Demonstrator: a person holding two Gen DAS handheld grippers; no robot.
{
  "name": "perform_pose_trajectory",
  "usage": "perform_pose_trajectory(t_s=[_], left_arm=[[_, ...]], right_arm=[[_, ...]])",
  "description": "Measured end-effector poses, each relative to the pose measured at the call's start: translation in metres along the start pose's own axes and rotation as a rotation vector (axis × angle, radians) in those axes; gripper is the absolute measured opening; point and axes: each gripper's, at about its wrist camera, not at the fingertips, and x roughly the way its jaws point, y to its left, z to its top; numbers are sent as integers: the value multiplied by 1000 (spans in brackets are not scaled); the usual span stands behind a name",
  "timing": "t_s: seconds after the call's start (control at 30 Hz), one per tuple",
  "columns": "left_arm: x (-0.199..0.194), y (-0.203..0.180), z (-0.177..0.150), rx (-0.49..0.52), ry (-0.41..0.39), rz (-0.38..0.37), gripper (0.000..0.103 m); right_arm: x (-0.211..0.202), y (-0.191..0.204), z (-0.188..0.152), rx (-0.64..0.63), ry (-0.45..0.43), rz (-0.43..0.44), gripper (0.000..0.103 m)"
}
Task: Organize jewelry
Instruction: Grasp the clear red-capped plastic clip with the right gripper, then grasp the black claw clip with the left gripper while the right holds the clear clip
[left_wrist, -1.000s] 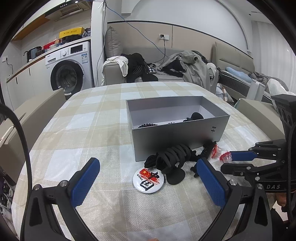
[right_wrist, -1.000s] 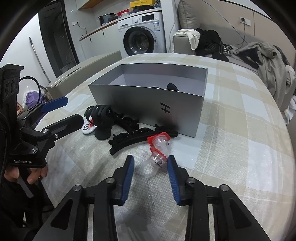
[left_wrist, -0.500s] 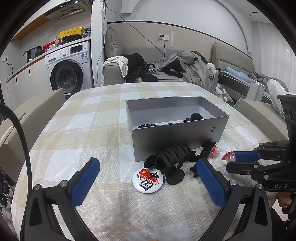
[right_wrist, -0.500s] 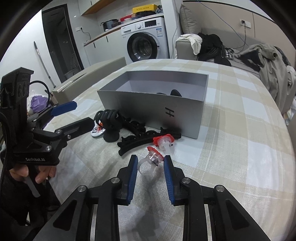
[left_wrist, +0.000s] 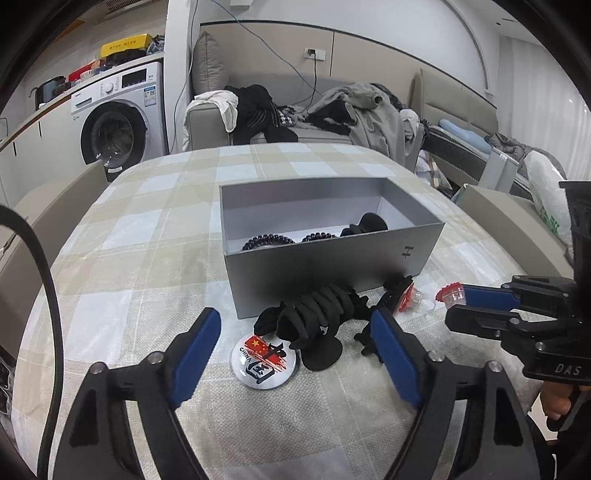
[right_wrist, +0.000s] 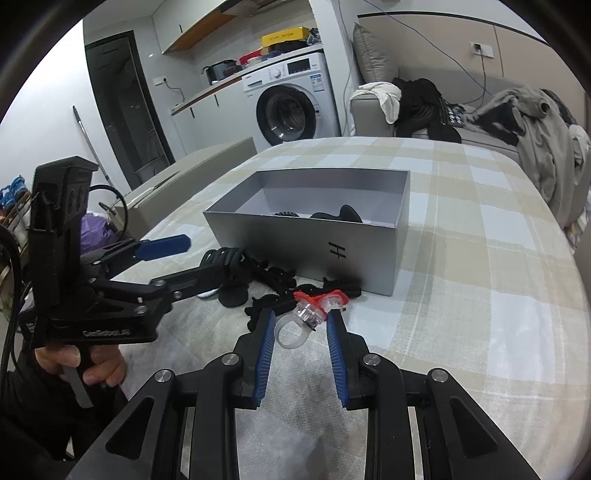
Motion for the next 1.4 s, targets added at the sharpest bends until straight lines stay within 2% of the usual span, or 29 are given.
perform_pose_trajectory(t_s=[0.13,0.23,0.3,0.37,0.5,0.53,1.0,1.4], left_arm=[[7,-2,1,-5,47,-25,67],[6,-6,1,7,47,-19,63],[7,-8,-1,24,58,-20,45],[8,-9,-2,35,69,-25,40],[4,-10,-5,50,60,-17,38],[3,-10,-5,53,56,-15,30],[-6,-4,-6,33,19,-25,30],[-23,-4,0,15,-57,-107,30]], right_arm=[[0,-1,0,1,-2,8,27],[-2,-1,0,5,-6,8,27],[-2,-2,0,8,-9,10,27],[-1,-3,1,9,-9,13,27],[-2,-2,0,5,-9,13,27],[-2,-1,0,4,-9,13,27],[-4,-4,2,11,-24,11,27],[-10,-4,2,19,-46,15,27]])
